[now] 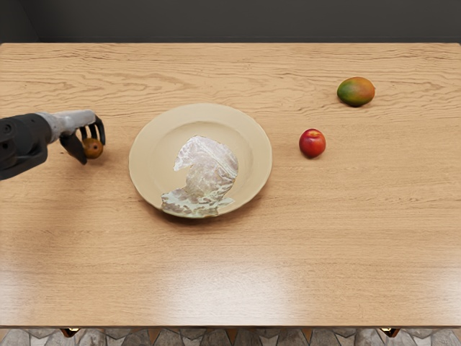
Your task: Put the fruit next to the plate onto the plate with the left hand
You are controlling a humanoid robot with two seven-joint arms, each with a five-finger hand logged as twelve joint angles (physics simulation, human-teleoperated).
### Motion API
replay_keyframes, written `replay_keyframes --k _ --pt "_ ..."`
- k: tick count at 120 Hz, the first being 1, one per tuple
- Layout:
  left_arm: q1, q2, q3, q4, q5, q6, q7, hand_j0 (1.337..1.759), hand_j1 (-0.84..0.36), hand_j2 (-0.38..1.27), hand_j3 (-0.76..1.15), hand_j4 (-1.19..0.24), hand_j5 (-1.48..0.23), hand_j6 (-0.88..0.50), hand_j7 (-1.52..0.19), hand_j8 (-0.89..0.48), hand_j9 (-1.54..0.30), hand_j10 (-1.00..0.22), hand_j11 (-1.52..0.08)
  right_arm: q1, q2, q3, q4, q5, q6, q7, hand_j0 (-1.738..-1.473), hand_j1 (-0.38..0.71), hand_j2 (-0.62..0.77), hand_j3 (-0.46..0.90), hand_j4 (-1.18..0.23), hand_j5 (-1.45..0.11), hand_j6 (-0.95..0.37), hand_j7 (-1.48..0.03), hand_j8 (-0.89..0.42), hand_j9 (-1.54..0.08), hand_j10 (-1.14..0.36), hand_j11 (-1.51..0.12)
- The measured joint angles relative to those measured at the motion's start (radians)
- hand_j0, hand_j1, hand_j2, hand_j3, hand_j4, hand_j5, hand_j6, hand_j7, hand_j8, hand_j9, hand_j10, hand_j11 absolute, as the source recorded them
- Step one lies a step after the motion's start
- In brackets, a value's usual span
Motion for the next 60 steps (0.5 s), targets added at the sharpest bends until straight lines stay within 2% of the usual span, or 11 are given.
replay_keyframes --k 13,14,26,40,60 --pt "-0.043 0.030 -0.001 -0.045 -0.045 -0.024 0.016 1.653 -0.35 0.39 0.00 -0.56 -0.99 -0.44 -0.98 -0.51 -0.98 -0.69 -0.98 0.000 0.000 0.000 -0.002 0.000 0.000 0.000 -1.658 -0.31 -0.01 0.00 -0.03 -0.04 -0.03 -0.04 -0.03 -0.04 -0.03 -0.04" --pt "-0.047 0.032 -0.001 -0.048 -0.050 -0.025 0.018 1.653 -0.35 0.37 0.00 -0.57 -0.98 -0.48 -0.98 -0.52 -0.98 -0.69 -0.98 0.000 0.000 0.000 -0.002 0.000 0.000 0.000 -1.658 -0.31 -0.01 0.00 -0.03 -0.04 -0.03 -0.04 -0.03 -0.04 -0.03 -0.04" --pt "-0.077 0.044 -0.003 -0.084 -0.094 -0.044 0.033 1.653 -0.37 0.42 0.00 -0.54 -1.04 -0.44 -1.02 -0.52 -1.02 -0.73 -1.02 0.000 0.000 0.000 -0.003 0.000 0.000 0.000 -1.658 -0.31 -0.01 0.00 -0.03 -0.04 -0.03 -0.04 -0.03 -0.04 -0.03 -0.04" --pt "-0.103 0.045 -0.015 -0.109 -0.130 -0.062 0.044 1.653 -0.35 0.41 0.00 -0.52 -1.10 -0.41 -1.06 -0.50 -1.05 -0.76 -1.06 0.000 0.000 0.000 -0.006 0.000 0.000 0.000 -1.658 -0.31 -0.01 0.00 -0.03 -0.04 -0.03 -0.04 -0.03 -0.04 -0.03 -0.04" --pt "-0.155 0.045 -0.026 -0.123 -0.179 -0.091 0.053 1.653 -0.33 0.40 0.00 -0.55 -1.11 -0.44 -1.09 -0.55 -1.08 -0.79 -1.09 0.000 0.000 0.000 -0.008 0.000 0.000 0.000 -1.658 -0.31 -0.01 0.00 -0.03 -0.04 -0.03 -0.04 -0.03 -0.04 -0.03 -0.04"
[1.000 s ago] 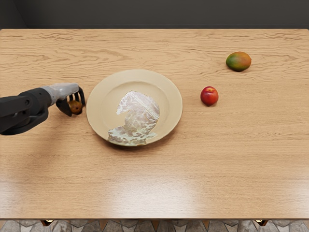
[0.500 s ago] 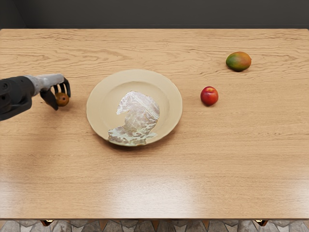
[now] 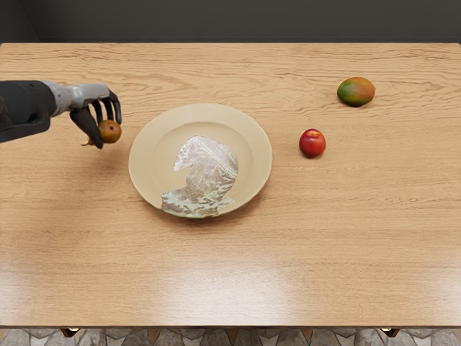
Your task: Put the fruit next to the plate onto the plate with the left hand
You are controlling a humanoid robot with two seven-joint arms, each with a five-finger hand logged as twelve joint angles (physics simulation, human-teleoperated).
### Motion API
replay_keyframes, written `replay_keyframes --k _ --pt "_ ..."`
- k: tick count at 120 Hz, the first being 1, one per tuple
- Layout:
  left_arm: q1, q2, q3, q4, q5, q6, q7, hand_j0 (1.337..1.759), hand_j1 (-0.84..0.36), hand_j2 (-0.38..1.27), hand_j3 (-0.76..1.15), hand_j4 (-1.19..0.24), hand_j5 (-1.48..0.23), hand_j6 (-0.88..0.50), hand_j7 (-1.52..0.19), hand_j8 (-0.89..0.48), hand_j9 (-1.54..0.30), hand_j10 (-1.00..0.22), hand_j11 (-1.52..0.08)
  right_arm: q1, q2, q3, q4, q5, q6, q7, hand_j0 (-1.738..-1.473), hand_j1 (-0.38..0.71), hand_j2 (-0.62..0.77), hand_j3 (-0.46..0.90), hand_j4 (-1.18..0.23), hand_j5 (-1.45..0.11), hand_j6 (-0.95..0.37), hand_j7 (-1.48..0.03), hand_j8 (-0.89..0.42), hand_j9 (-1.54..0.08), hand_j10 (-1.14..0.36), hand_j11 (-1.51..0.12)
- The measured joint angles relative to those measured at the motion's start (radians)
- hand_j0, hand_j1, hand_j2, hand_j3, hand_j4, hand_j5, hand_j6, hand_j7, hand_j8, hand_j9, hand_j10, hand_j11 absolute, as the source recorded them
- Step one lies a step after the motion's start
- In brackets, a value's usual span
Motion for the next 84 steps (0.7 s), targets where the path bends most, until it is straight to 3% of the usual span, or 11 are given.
replay_keyframes --k 36,84 --pt "-0.065 -0.035 -0.016 -0.010 -0.065 -0.020 0.006 1.652 -0.39 0.52 0.00 -0.52 -1.13 -0.42 -1.11 -0.54 -1.10 -0.80 -1.10 0.000 0.000 -0.001 -0.001 -0.001 0.000 0.000 -1.658 -0.31 -0.01 0.00 -0.03 -0.04 -0.03 -0.04 -0.03 -0.04 -0.03 -0.04" --pt "-0.090 -0.160 -0.019 0.013 -0.099 -0.008 0.013 1.654 -0.38 0.63 0.00 -0.61 -1.11 -0.49 -1.09 -0.72 -1.09 -0.81 -1.09 -0.001 0.000 -0.001 -0.001 -0.001 0.000 0.000 -1.658 -0.31 -0.01 0.00 -0.03 -0.04 -0.03 -0.04 -0.03 -0.04 -0.03 -0.04"
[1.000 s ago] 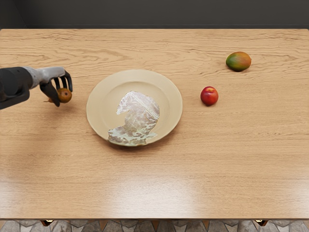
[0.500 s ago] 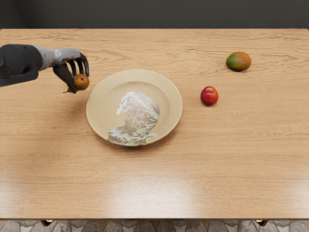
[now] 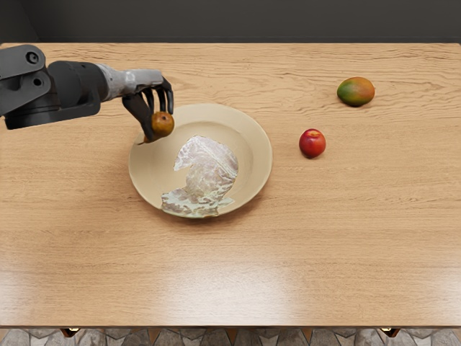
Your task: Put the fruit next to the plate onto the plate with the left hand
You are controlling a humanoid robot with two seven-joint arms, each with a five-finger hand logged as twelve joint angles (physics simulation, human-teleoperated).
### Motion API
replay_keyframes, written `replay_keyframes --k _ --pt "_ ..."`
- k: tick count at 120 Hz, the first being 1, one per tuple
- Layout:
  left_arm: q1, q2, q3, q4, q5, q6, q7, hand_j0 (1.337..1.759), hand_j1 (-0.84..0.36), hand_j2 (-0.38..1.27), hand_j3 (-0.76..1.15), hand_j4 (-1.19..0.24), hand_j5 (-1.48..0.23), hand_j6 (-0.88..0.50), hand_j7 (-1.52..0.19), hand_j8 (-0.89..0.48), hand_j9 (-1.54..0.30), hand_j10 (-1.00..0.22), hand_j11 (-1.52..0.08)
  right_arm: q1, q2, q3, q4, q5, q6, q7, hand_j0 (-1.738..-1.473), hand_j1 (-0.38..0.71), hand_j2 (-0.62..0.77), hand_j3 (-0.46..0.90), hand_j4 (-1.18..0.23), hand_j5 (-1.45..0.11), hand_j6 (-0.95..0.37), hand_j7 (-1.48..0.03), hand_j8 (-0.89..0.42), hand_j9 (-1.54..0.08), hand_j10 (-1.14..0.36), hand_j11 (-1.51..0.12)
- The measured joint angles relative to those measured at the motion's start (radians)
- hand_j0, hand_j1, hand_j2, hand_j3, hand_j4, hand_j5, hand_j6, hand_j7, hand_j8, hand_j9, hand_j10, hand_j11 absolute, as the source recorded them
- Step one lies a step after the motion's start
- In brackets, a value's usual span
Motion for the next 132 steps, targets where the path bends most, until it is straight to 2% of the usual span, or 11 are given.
replay_keyframes --k 15,35,36,40,53,61,71,84,104,125,132 --pt "0.004 -0.065 0.003 0.022 0.002 0.001 0.004 1.654 -0.37 0.61 0.00 -0.63 -1.09 -0.51 -1.09 -0.76 -1.09 -0.81 -1.09 0.001 0.000 0.000 0.000 0.000 0.000 0.000 -1.658 -0.31 -0.01 0.00 -0.03 -0.04 -0.03 -0.04 -0.03 -0.04 -0.03 -0.04" --pt "0.015 -0.120 0.011 0.062 0.010 -0.003 0.007 1.655 -0.42 0.71 0.00 -0.63 -1.09 -0.54 -1.08 -0.79 -1.08 -0.81 -1.08 0.001 0.000 0.000 0.000 0.000 0.000 0.000 -1.658 -0.31 -0.01 0.00 -0.03 -0.04 -0.03 -0.04 -0.03 -0.04 -0.03 -0.04" --pt "0.014 -0.121 0.011 0.063 0.010 -0.003 0.007 1.656 -0.42 0.63 0.00 -0.63 -1.09 -0.52 -1.07 -0.79 -1.07 -0.81 -1.07 0.001 0.000 0.000 0.000 0.000 0.000 0.000 -1.658 -0.31 -0.01 0.00 -0.03 -0.04 -0.03 -0.04 -0.03 -0.04 -0.03 -0.04" --pt "0.012 -0.123 0.012 0.069 0.012 -0.004 0.007 1.656 -0.41 0.60 0.00 -0.64 -1.05 -0.55 -1.04 -0.77 -1.04 -0.79 -1.04 0.001 0.000 0.000 0.001 0.000 0.000 0.000 -1.658 -0.31 -0.01 0.00 -0.03 -0.04 -0.03 -0.04 -0.03 -0.04 -0.03 -0.04" --pt "0.013 -0.139 0.008 0.085 0.007 0.004 0.008 1.657 -0.13 0.36 0.00 -0.41 -0.66 -0.36 -0.65 -0.48 -0.65 -0.49 -0.65 0.001 0.000 0.000 0.001 0.000 0.000 0.000 -1.658 -0.31 -0.01 0.00 -0.03 -0.04 -0.03 -0.04 -0.03 -0.04 -0.03 -0.04" --pt "0.016 -0.139 0.004 0.089 0.004 0.005 0.008 1.657 0.00 0.26 0.00 -0.30 -0.47 -0.26 -0.47 -0.35 -0.47 -0.36 -0.47 0.001 0.000 0.000 0.001 0.000 0.000 0.000 -1.658 -0.31 -0.01 0.00 -0.03 -0.04 -0.03 -0.04 -0.03 -0.04 -0.03 -0.04" --pt "0.018 -0.139 0.001 0.093 -0.026 0.002 0.007 1.657 0.12 0.17 0.00 -0.20 -0.32 -0.17 -0.31 -0.23 -0.31 -0.24 -0.31 0.001 0.000 0.000 0.001 0.000 0.000 0.000 -1.658 -0.31 -0.01 0.00 -0.03 -0.04 -0.03 -0.04 -0.03 -0.04 -0.03 -0.04" --pt "0.022 -0.128 -0.002 0.104 -0.137 -0.006 0.006 1.658 0.21 0.10 0.00 -0.12 -0.19 -0.10 -0.18 -0.14 -0.18 -0.14 -0.18 0.001 0.000 0.000 0.001 0.001 0.000 0.000 -1.658 -0.31 -0.01 0.00 -0.03 -0.04 -0.03 -0.04 -0.03 -0.04 -0.03 -0.04" --pt "0.061 -0.011 -0.029 0.104 -0.219 -0.117 0.006 1.658 0.29 0.05 0.00 -0.05 -0.08 -0.05 -0.08 -0.06 -0.08 -0.06 -0.08 0.001 0.000 0.000 0.001 0.001 0.000 0.000 -1.658 -0.31 -0.01 0.00 -0.03 -0.04 -0.03 -0.04 -0.03 -0.04 -0.03 -0.04" --pt "0.112 0.121 -0.132 0.096 -0.316 -0.350 0.006 1.658 0.32 0.02 0.00 -0.02 -0.04 -0.02 -0.03 -0.03 -0.03 -0.03 -0.03 0.004 0.000 0.001 0.001 0.002 0.000 0.000 -1.658 -0.31 -0.01 0.00 -0.03 -0.04 -0.03 -0.04 -0.03 -0.04 -0.03 -0.04" --pt "0.117 0.133 -0.166 0.096 -0.335 -0.391 0.006 1.658 0.33 0.02 0.00 -0.02 -0.03 -0.02 -0.03 -0.02 -0.03 -0.02 -0.03 0.005 0.000 0.001 0.001 0.001 0.000 0.000 -1.658 -0.31 -0.01 0.00 -0.03 -0.04 -0.03 -0.04 -0.03 -0.04 -0.03 -0.04"
